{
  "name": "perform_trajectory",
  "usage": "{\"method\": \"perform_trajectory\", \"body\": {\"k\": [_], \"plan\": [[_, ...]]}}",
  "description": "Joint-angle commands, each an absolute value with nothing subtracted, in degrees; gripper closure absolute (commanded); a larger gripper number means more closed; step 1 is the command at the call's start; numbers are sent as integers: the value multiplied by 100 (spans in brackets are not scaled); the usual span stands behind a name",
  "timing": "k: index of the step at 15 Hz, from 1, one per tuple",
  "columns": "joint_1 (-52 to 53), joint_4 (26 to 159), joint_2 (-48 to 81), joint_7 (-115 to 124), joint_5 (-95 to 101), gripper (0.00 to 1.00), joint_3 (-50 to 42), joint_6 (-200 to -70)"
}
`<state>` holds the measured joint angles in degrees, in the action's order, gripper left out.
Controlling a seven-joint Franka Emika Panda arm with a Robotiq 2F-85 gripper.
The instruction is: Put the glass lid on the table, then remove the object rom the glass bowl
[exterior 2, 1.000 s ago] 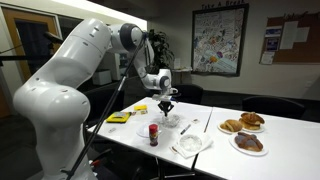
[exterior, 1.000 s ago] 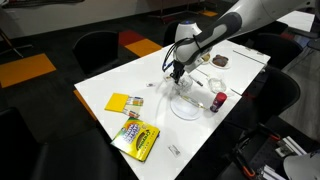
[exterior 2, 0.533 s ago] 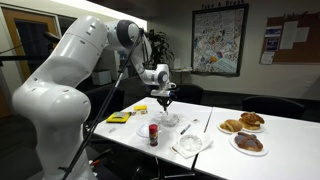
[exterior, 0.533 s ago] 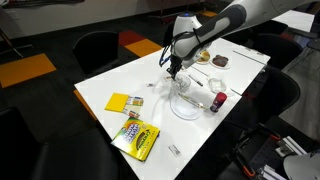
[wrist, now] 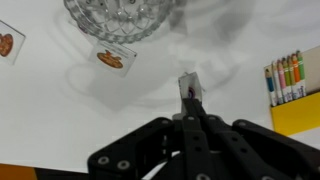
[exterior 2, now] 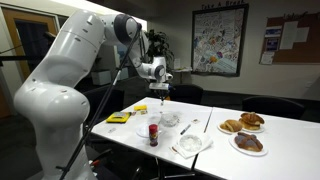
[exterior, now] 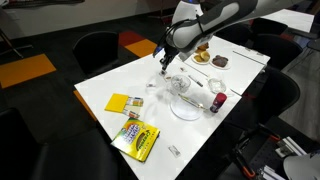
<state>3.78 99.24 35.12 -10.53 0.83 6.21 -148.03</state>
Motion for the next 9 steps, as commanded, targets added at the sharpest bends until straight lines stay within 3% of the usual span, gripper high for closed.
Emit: {"method": "perform_trajectory", "body": {"k": [1, 6, 7, 9], "plan": [[-23, 10033, 3729, -1992, -366, 100, 1340, -15054], [97, 9966, 4106, -1876, -435, 100, 1335, -14135], [53, 9964, 4160, -1967, -443, 74, 1365, -13925], [-24, 10057, 4140, -2011, -499, 67, 1364, -13744]]}}
